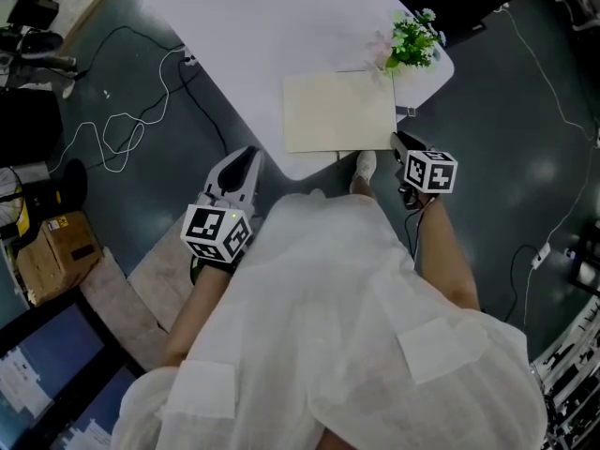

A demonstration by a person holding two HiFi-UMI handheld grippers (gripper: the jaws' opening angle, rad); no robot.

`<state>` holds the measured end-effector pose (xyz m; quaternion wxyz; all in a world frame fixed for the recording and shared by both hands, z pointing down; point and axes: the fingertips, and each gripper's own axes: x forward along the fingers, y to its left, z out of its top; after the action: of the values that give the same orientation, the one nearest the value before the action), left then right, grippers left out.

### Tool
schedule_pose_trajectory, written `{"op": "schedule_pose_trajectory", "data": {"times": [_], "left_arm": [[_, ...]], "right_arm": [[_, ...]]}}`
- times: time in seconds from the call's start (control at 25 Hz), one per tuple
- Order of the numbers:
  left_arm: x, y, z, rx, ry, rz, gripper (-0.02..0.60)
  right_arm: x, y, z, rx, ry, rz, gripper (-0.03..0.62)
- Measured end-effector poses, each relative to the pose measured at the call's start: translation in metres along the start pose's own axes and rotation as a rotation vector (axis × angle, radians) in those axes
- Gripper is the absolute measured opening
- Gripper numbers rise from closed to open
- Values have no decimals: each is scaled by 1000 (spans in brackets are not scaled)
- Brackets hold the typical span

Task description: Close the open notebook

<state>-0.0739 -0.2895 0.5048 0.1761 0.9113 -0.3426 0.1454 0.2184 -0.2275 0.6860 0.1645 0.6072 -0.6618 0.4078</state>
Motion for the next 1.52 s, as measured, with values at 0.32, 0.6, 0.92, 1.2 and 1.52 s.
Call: {"op": "schedule_pose_trajectory", "data": {"times": [0.32, 0.6, 0.92, 1.2, 1.52], "left_arm": [[-23, 3, 4, 7, -36, 9, 34], [-45, 12, 6, 10, -66, 32, 34], [-59, 18, 13, 10, -95, 53, 34], [-68, 14, 13, 9, -101, 64, 34], [-74, 21, 13, 2, -100, 89, 34]], "right_arm": [[-20, 20, 16, -65, -66, -11, 67], [-34, 50, 35, -158, -131, -1, 67], [-44, 84, 52, -245, -171, 26, 70], [-50, 97, 59, -238, -198, 54, 70], [-51, 101, 61, -174, -217, 56, 57]]}}
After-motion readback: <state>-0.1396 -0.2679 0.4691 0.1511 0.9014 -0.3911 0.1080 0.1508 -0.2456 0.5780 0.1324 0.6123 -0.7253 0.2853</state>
